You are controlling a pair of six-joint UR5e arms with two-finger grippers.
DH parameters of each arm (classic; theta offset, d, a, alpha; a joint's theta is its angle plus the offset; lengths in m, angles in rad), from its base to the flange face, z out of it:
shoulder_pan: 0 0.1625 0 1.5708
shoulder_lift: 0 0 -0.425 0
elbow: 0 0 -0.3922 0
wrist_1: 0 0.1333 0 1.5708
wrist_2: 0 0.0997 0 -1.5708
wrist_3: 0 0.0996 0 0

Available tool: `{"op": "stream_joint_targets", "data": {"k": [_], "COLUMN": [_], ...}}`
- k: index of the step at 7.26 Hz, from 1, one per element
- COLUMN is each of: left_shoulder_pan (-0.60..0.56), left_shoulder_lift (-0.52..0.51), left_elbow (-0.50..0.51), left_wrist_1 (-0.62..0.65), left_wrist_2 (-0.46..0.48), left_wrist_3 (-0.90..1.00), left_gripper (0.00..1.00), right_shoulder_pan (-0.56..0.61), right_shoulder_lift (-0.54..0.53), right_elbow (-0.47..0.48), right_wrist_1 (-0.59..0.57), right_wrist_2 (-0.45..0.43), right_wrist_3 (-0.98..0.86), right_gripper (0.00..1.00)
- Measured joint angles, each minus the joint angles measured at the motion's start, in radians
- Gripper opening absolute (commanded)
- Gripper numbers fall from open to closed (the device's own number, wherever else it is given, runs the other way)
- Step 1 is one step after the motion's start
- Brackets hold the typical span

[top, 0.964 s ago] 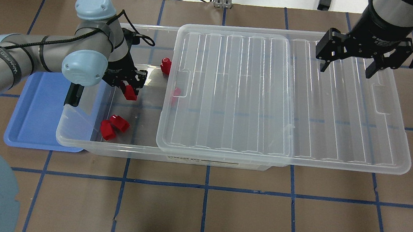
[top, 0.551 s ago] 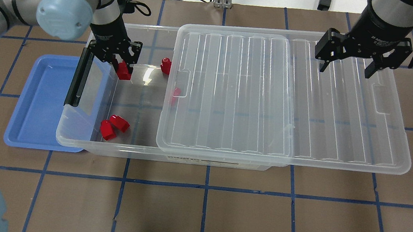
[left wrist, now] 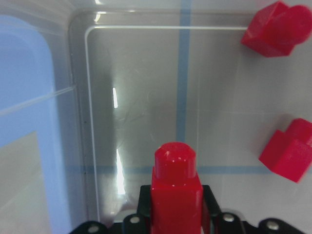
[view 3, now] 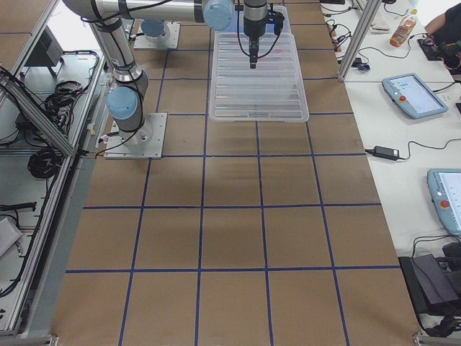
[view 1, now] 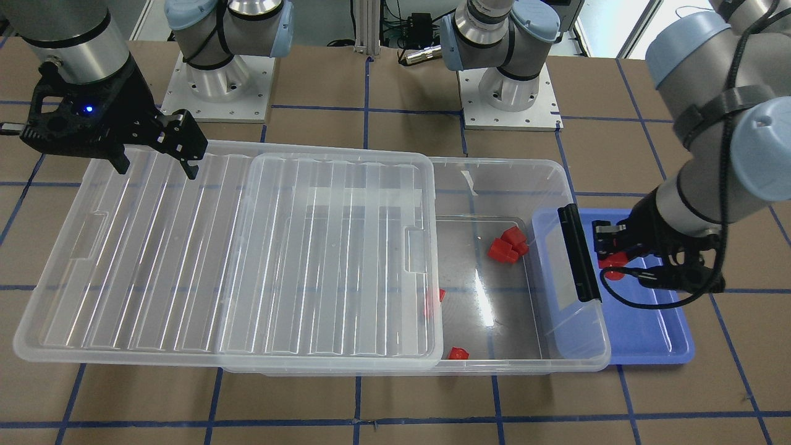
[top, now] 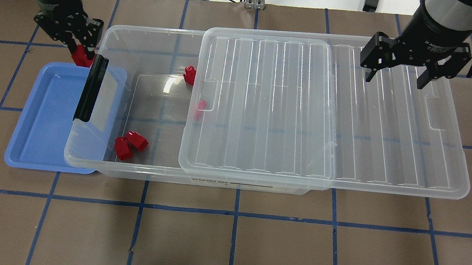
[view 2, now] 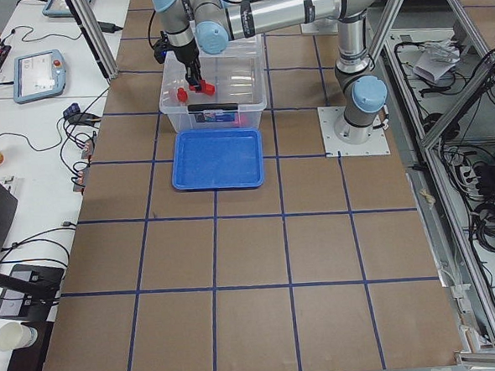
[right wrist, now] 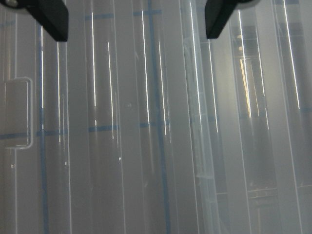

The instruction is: Place red block in blue tray from box

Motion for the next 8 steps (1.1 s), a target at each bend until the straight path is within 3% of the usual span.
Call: {"op": "stream_joint_targets", "data": {"k": [2,4,5,6,7,8], "left_shoulder_pan": [0.144,0.204,0.21,0.213,0.213,0.211], "left_shoulder_lift": [-0.019,-0.036,-0.041,-0.044,-0.046,-0.043], "left_elbow": [-0.053,-0.178,-0.257,-0.326,-0.37,-0.383], "left_wrist_1": [0.043,0.186,0.289,0.375,0.424,0.448], "left_wrist_2": [0.005,0.002,0.001,-0.001,-0.002,-0.001], "left_wrist_3": [0.15,0.205,0.207,0.207,0.205,0.192], "left_gripper": [0.12,0.12,0.17,0.94,1.0,1.0], "right_shoulder_pan": [-0.001,-0.002,-0.004,-0.004,-0.005,-0.011], "right_shoulder_lift": [0.0,0.001,0.001,0.001,0.001,0.001], "right_elbow": [0.0,-0.005,-0.007,-0.007,-0.008,-0.009], "right_wrist_1": [0.001,-0.004,-0.005,-0.006,-0.006,-0.005], "right_wrist_2": [0.0,0.0,0.0,-0.001,-0.002,-0.001], "right_wrist_3": [0.0,-0.004,-0.006,-0.007,-0.008,-0.009], "right_gripper": [1.0,1.0,1.0,1.0,1.0,1.0]}}
